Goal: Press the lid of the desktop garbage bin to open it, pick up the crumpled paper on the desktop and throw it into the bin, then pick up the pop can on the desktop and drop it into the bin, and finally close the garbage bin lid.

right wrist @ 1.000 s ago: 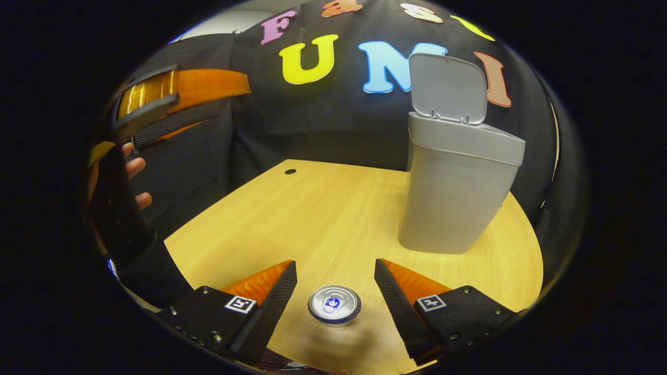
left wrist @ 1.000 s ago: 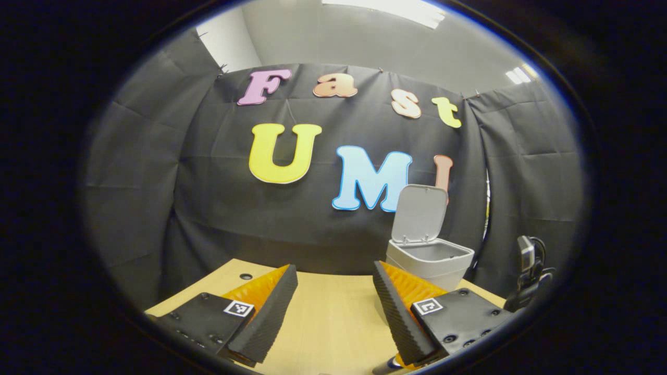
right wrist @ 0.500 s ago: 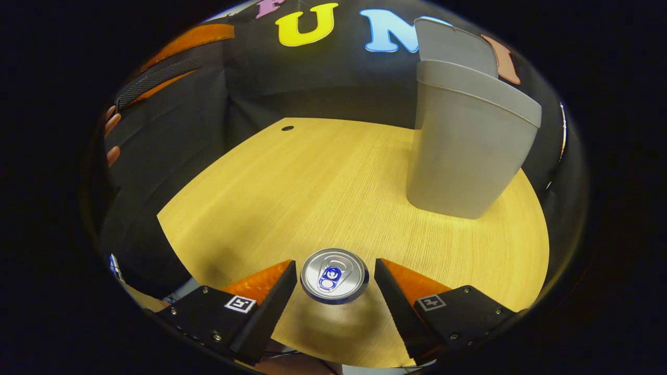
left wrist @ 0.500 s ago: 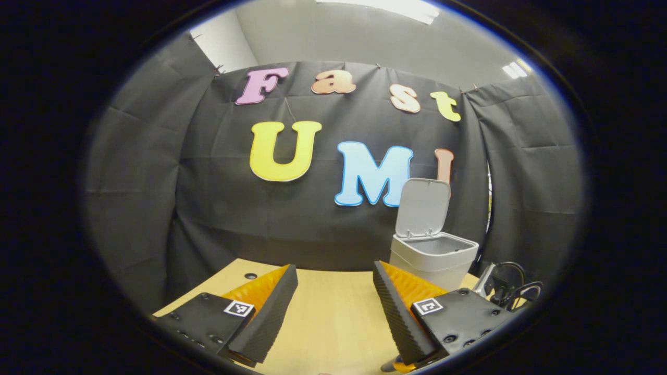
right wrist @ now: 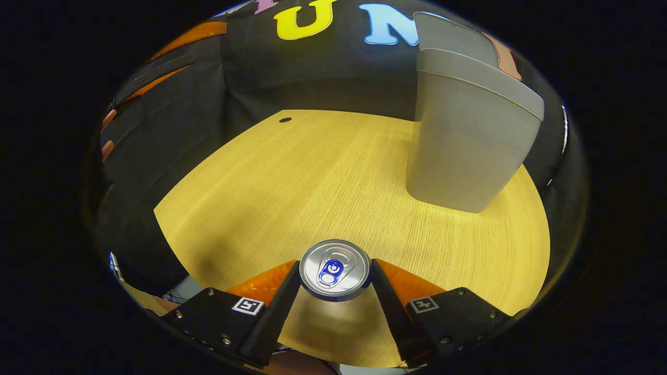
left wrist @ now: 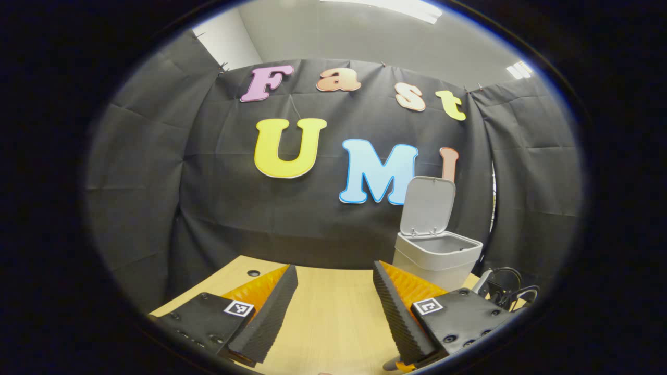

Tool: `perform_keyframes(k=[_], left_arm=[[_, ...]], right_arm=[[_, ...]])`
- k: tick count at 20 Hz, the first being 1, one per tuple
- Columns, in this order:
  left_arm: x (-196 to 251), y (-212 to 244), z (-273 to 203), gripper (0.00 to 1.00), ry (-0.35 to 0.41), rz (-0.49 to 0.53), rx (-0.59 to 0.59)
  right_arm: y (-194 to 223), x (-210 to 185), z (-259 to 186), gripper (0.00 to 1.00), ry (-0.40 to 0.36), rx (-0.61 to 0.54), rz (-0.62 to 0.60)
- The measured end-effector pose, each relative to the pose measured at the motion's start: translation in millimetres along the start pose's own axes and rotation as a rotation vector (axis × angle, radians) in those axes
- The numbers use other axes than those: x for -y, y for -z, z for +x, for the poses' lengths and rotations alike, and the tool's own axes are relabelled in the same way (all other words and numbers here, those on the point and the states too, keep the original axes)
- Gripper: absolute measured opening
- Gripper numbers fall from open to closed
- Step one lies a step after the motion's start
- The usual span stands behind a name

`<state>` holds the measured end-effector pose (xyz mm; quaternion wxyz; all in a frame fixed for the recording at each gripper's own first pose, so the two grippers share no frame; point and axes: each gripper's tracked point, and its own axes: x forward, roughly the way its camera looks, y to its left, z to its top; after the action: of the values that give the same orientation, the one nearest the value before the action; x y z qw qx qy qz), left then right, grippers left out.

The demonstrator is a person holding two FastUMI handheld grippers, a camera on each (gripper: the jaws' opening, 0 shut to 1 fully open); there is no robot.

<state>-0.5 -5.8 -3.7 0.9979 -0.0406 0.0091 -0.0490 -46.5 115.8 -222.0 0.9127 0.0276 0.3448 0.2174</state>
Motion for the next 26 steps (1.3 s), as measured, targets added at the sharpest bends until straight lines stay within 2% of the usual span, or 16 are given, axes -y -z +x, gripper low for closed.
perform_keyframes(k=[4, 10, 12, 20, 26], left_arm=[[0.1, 1.5, 1.2, 0.95, -0.004, -0.007, -0.004], [0.7, 3.4, 0.8, 0.95, -0.006, -0.017, -0.004], [1.2, 3.5, 1.3, 0.95, -0.009, -0.022, -0.003], [8.6, 8.2, 3.7, 0.95, -0.005, -0.041, -0.006], [15.6, 3.5, 9.7, 0.95, 0.005, -0.020, 0.003]], right_arm=[[-2.3, 4.3, -2.7, 0.84, -0.003, 0.008, 0.006], [-37.8, 17.7, -31.6, 0.79, 0.013, 0.123, 0.050], [-54.9, 21.7, -45.8, 0.82, 0.006, 0.166, 0.082], [-153.0, 55.9, -124.1, 0.81, 0.020, 0.464, 0.167], [-201.9, 76.5, -152.1, 0.81, 0.050, 0.619, 0.169]])
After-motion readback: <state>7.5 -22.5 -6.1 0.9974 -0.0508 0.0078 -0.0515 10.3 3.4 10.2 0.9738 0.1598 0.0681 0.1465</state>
